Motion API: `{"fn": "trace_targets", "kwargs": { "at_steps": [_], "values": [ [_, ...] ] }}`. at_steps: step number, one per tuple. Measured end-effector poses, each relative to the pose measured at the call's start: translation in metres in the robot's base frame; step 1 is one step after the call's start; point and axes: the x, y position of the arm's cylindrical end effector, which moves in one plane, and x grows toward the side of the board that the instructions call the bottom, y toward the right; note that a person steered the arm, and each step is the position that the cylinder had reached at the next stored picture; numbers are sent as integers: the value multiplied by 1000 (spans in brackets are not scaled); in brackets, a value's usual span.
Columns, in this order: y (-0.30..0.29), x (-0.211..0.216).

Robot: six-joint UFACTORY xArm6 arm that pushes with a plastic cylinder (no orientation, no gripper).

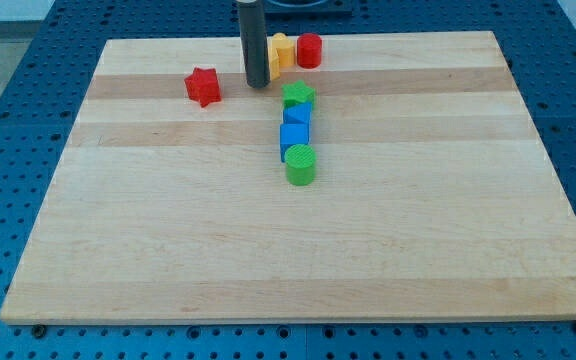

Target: Move the hexagon close to the heart

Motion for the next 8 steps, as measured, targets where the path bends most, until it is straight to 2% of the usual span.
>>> {"fn": "trace_targets", "kwargs": {
  "at_steps": [2,5,6,8],
  "values": [
    [-6,-4],
    [46,-14],
    [43,-16],
    [-18,-16]
  ]
}}
